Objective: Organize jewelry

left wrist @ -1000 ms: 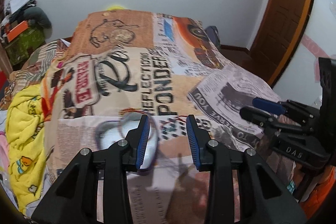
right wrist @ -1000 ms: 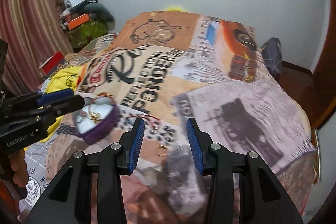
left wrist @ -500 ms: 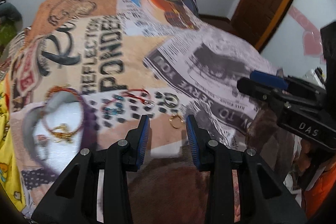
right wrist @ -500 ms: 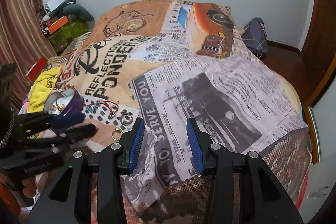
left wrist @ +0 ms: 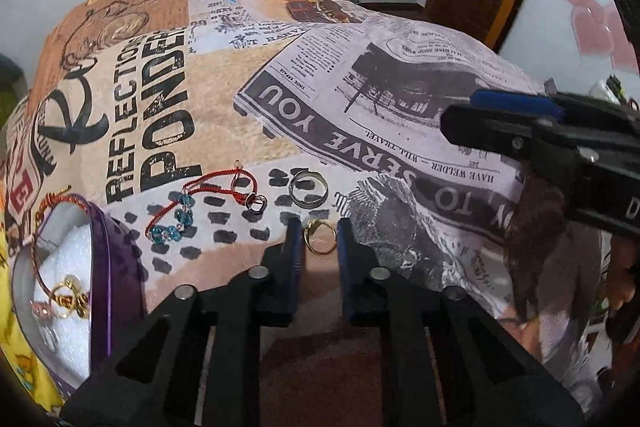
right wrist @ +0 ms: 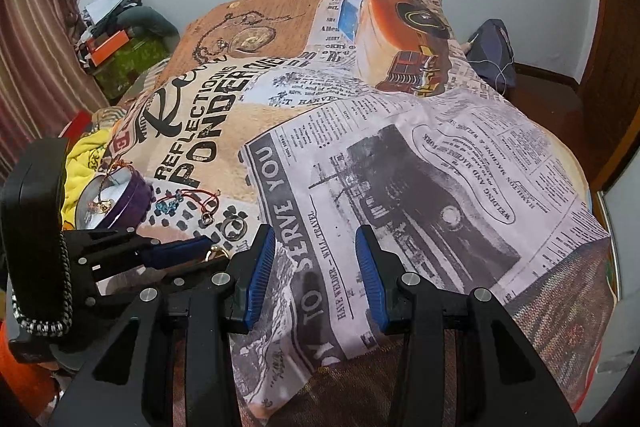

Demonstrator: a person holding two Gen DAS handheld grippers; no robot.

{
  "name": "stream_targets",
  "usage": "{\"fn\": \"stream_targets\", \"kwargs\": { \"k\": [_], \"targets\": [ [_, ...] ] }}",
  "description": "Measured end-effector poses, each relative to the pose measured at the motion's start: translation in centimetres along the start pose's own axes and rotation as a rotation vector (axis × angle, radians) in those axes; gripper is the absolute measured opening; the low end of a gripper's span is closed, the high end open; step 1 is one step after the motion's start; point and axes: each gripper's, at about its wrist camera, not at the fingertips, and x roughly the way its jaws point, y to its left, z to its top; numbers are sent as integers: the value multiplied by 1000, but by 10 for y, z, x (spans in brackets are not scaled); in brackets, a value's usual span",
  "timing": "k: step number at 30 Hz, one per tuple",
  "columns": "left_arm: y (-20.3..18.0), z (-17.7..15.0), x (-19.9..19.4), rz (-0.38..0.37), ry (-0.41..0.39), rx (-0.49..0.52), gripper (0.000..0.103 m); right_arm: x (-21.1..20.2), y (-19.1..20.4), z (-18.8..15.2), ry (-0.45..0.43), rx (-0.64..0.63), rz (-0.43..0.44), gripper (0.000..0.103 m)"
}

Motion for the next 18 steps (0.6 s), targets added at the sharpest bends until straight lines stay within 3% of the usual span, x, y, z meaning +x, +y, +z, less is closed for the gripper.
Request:
{"fn": "stream_targets", "kwargs": {
  "k": [1,2,11,18],
  "targets": [
    [0,0,0,5,0,6,2,1,0,1,0,1,3,38],
    [2,0,-1,12,1,7,0,2,1,1,0,1,7,38],
    [37,4,-32,17,-95,-131,0,22,20,3,39,-38,44,38],
    [50,8,-57,35,-165,-154,0,49,39,5,91,-74,97,38]
  ]
}}
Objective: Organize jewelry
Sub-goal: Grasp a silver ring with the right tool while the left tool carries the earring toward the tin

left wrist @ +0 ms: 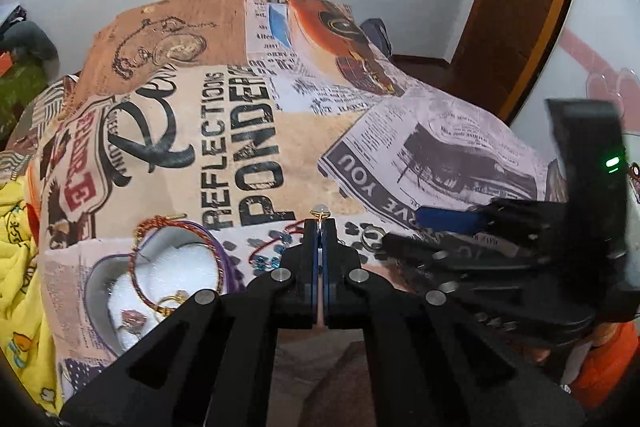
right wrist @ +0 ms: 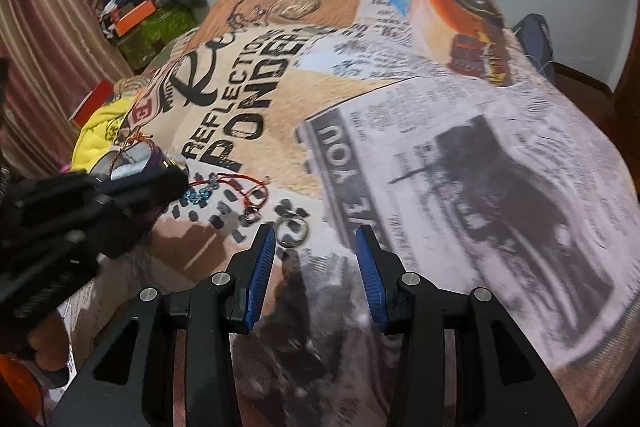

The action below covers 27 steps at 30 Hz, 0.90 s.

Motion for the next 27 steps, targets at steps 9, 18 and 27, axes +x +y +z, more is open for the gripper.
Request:
{"fn": "stream_targets", "kwargs": {
  "k": [9,18,27],
  "targets": [
    [-2,-3,0,1,-6,9,0,20,14,1,29,-48,-18,20],
    [3,1,-21,9,-45,-6,0,-3,17,5,-30,-34,-18,20],
    [5,4,-57,30,-108,-8,0,-45,35,22,-152,-32,-8,20]
  ]
}}
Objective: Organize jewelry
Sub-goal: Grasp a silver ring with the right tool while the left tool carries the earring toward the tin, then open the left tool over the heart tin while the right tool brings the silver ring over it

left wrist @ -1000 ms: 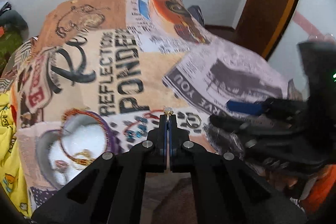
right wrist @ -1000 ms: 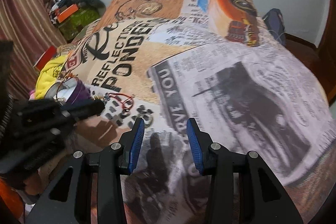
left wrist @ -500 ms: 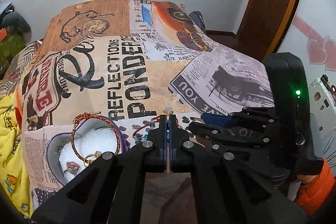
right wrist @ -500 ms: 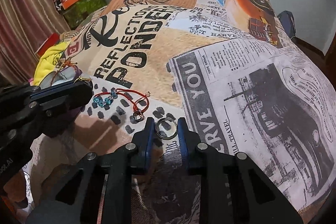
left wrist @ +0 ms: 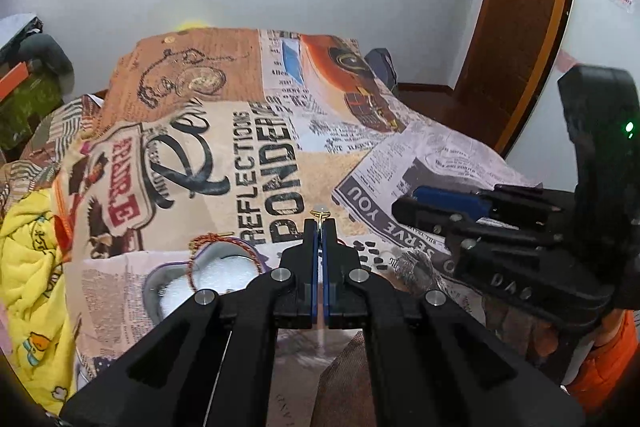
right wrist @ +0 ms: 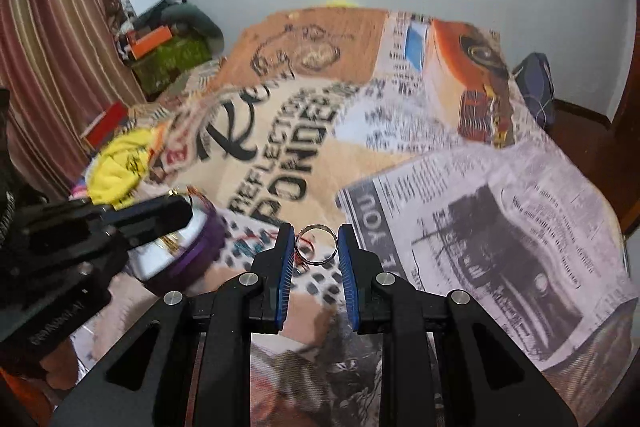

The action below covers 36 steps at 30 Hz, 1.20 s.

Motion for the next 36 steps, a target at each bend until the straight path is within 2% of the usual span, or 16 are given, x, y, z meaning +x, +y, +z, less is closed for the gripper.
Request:
{"fn": "stream_targets", "kwargs": {
  "k": [10,18,26,36],
  "targets": [
    [18,2,-37,36,-66,-19,0,-29,31,19,-97,-20,30,20],
    [43,1,-59,70,-105,-47,0,-32,59,26,-126,-58,66,20],
    [66,-7,-63,91,-98,-79,0,-16,83,26,-105,-93,112,20],
    [80,-17,-44,101,-43,-107,0,16,92,18,-26,-114,125,20]
  ]
}}
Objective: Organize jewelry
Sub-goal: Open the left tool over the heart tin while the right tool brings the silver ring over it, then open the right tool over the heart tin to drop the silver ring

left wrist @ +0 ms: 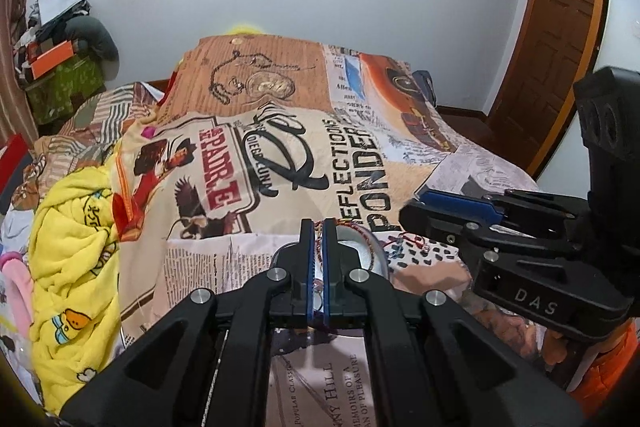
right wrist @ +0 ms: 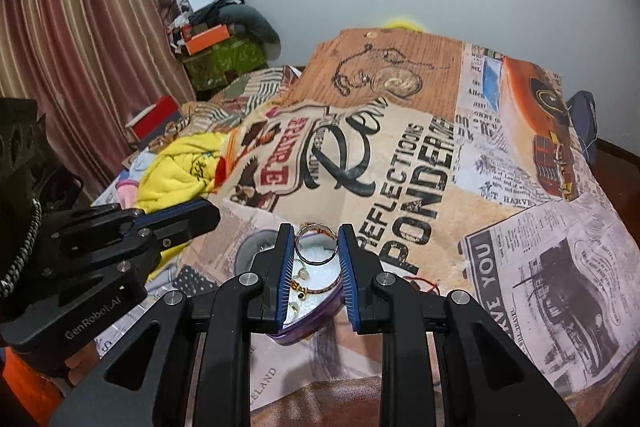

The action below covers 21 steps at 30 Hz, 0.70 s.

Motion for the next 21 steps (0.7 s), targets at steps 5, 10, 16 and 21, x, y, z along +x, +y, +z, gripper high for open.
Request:
{"fn": "stream_targets", "kwargs": {
  "k": [5,10,16,21],
  "targets": [
    [2,-1,10,-9,26,-11,2,1,-3,-4,8,-6,1,21],
    [-1,-5,17,-8,50,1,19,1,-6,-7,12,-19,1,20],
    [4,-6,10,24,40,-4,36,7,-4,-9,18,-21,25,20],
    [17,-3,3,57,25,-33,42,17,2,-9,43,-26,54,20]
  ]
}}
